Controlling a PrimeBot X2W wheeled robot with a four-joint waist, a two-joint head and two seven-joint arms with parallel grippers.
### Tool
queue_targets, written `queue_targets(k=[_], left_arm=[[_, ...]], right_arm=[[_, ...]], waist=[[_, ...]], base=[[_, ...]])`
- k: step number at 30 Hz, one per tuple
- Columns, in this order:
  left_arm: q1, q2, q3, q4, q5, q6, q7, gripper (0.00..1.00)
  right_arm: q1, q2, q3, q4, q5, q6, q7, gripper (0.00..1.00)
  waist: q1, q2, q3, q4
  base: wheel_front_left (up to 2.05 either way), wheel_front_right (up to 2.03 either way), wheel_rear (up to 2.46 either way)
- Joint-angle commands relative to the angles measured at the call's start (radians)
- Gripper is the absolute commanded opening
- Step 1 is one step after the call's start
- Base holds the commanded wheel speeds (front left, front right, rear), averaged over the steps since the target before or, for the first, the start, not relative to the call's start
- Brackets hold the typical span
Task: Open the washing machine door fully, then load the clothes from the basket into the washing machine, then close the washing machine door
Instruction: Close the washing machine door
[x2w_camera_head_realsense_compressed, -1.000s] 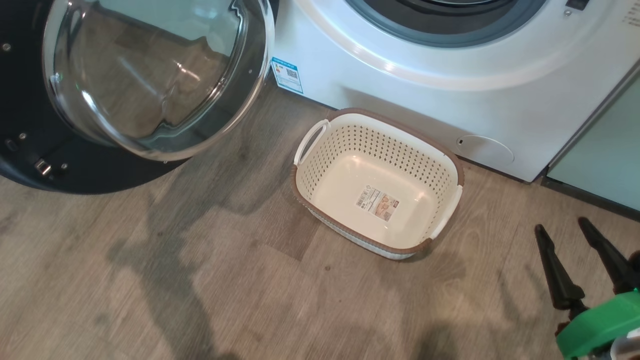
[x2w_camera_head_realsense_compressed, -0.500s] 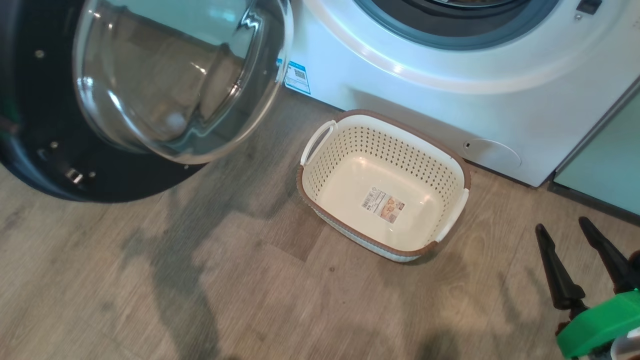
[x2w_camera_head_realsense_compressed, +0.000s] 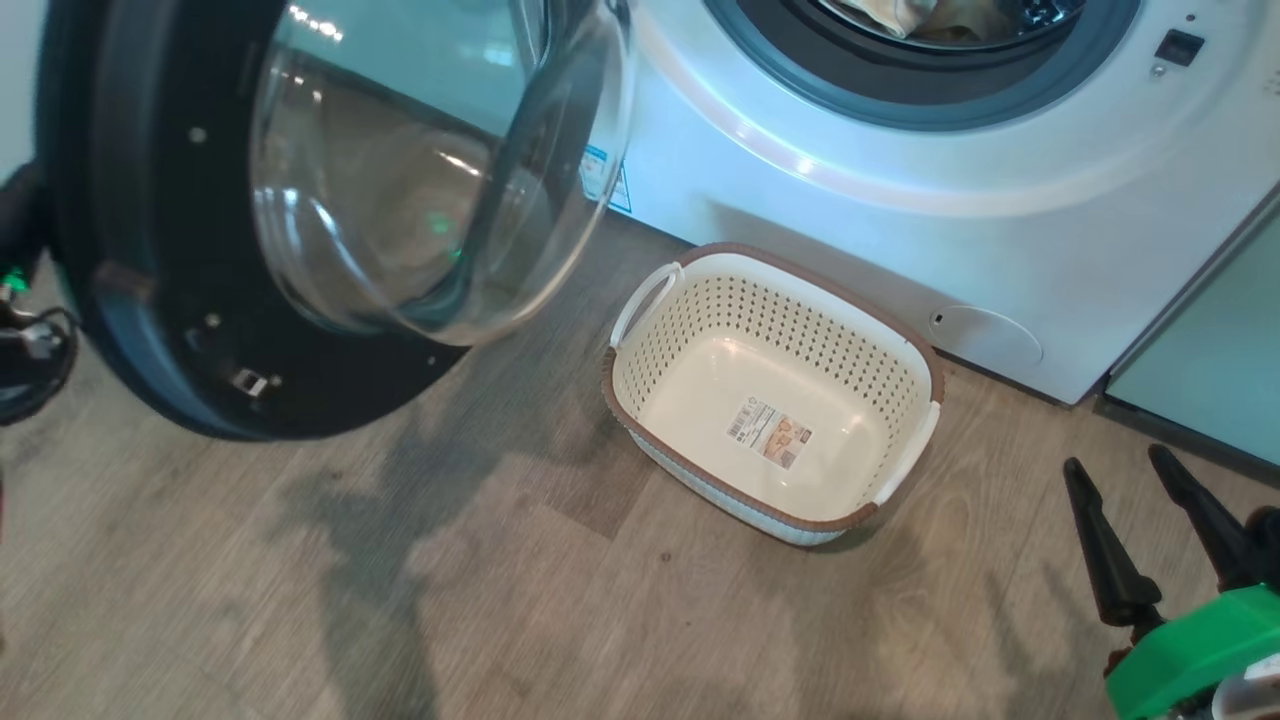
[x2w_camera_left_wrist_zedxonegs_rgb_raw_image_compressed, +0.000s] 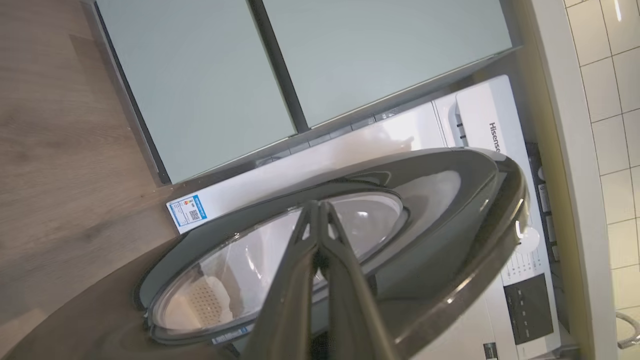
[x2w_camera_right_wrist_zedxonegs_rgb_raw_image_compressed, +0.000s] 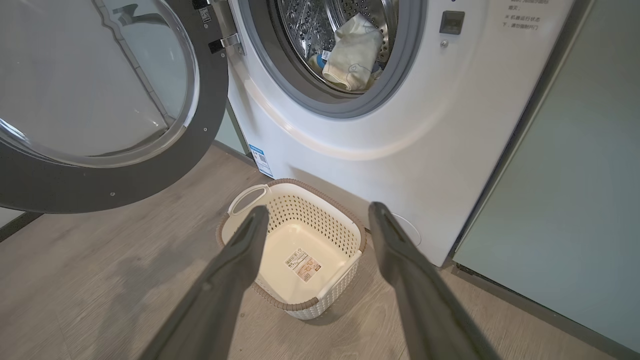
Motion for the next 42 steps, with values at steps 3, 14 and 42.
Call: queue_targets(k=[3, 14, 42], left_arm=[[0.002, 0.039, 0.018, -0.086, -0.013, -0.009, 0.031, 0.00], [0.075, -0.005, 0.024, -0.243, -0.084, -0.009, 0.132, 0.00], [0.143, -0.150, -0.060, -0.495, -0.115, -0.009, 0.281, 0.00]], right_arm=[[-0.018, -0.012, 0.021, -0.028, 0.007, 0.004, -0.012, 1.00], [-0.009, 0.005, 0.028, -0.007, 0.012, 0.004, -0.025, 1.00], [-0.043, 0.043, 0.036, 0.037, 0.015, 0.004, -0.073, 1.00]], waist=[[0.0000, 0.0000, -0.008, 0.002], [0.0000, 0.0000, -0.037, -0.021], [0.0000, 0.0000, -0.024, -0.123]], base=[[0.00, 0.00, 0.00], [0.00, 0.00, 0.00], [0.00, 0.00, 0.00]])
